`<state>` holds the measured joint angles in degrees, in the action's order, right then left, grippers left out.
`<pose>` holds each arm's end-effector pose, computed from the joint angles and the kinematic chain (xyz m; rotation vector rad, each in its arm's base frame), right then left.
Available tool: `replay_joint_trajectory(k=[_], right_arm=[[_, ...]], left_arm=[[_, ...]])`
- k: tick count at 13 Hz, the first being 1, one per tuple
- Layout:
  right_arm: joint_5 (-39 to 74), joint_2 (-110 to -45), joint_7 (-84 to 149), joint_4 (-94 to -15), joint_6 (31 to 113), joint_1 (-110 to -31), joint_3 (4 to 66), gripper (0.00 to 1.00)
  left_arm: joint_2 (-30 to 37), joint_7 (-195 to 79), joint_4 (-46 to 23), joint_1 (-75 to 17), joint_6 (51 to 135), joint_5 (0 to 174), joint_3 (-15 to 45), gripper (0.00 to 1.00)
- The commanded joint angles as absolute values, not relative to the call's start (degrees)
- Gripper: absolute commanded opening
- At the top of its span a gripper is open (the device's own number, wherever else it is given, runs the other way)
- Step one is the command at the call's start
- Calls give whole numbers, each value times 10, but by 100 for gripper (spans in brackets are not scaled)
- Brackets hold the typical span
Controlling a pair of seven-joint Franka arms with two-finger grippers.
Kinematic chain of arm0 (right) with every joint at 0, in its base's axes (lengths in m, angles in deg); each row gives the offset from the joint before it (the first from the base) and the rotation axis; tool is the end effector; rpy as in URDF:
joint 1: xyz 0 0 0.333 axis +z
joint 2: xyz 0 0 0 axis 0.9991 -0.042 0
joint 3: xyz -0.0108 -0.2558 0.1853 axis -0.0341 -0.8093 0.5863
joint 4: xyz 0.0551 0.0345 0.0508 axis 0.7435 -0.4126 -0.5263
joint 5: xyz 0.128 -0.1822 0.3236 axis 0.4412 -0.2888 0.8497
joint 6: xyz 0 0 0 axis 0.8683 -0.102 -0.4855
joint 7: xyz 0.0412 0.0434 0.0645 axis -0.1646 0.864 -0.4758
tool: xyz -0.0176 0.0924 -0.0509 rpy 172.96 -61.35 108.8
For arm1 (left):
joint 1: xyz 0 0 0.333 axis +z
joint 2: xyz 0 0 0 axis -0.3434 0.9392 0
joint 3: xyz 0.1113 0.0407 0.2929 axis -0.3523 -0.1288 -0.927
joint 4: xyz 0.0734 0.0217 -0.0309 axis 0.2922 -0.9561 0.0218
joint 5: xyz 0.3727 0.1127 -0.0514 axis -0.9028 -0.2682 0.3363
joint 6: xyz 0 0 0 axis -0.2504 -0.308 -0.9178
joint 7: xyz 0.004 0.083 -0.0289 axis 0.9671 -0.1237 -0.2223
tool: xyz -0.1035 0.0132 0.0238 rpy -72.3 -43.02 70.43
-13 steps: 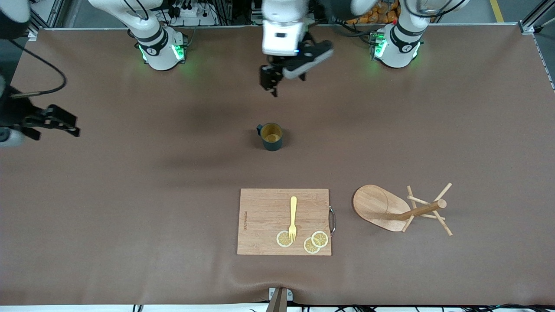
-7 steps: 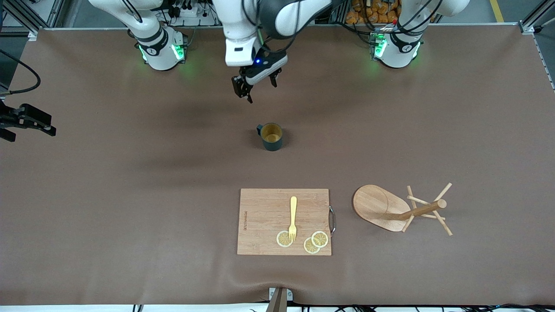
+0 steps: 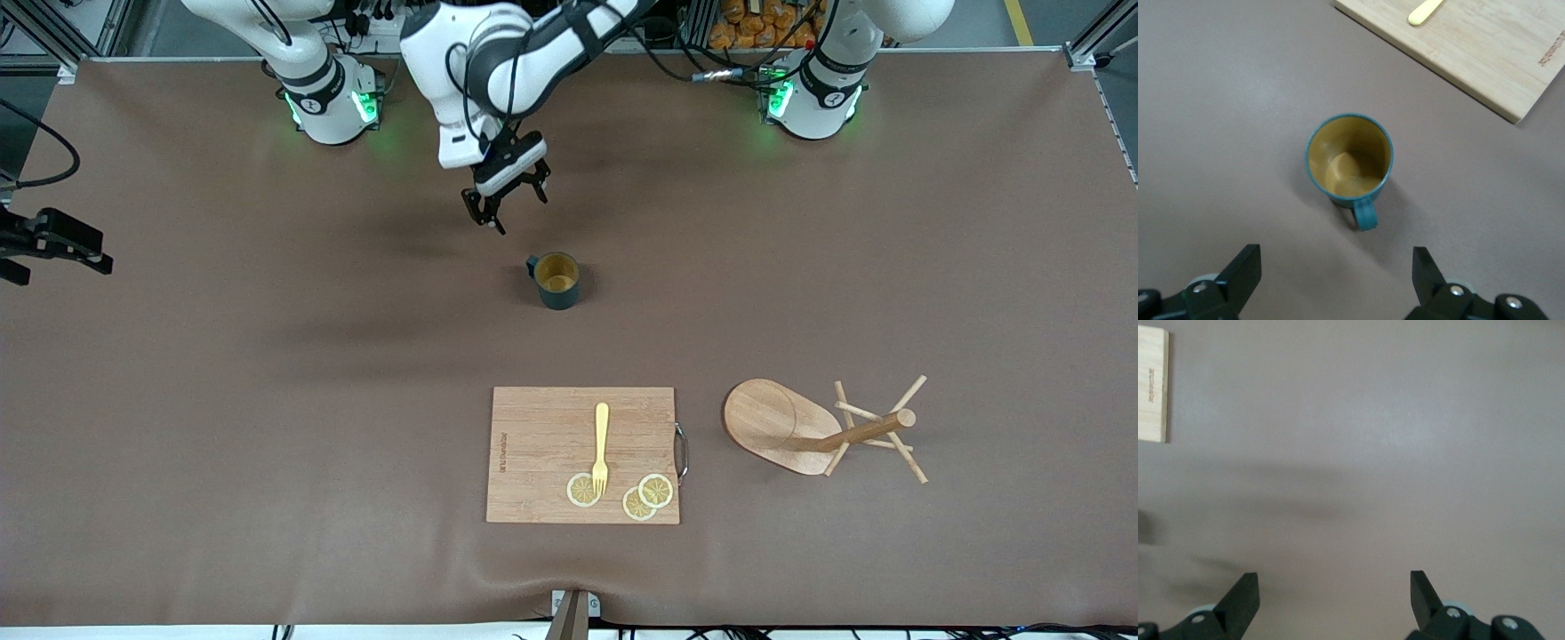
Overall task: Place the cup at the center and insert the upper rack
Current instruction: 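Lower the left gripper over the mug while the right gripper withdraws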
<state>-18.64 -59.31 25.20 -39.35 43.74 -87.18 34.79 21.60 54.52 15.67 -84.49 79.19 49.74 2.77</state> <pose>0.5757 -0.0492 0.6219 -3.1271 -0.1875 0.0417 0.2978 -0.6640 0.2981 -2.7282 -0.9866 -0.6077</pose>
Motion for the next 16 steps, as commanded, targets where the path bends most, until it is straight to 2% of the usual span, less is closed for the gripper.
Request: replay_joint_trajectory(k=[1, 3, 7, 10, 16], right_arm=[[-195, -564, 294, -411, 390, -878, 352, 100], [-198, -554, 306, -410, 360, -878, 352, 100], [-221, -540, 299, -412, 359, -879, 352, 100], [-220, -542, 304, -413, 350, -882, 352, 100], [-217, -542, 305, -412, 347, -880, 352, 100]], left_arm=[[244, 572, 183, -890, 805, 485, -28, 100], [260, 595, 183, -894, 824, 483, -36, 100], [292, 624, 183, -916, 841, 482, -58, 86], [310, 645, 184, -936, 866, 482, -90, 83], [325, 670, 183, -938, 903, 483, -106, 77]])
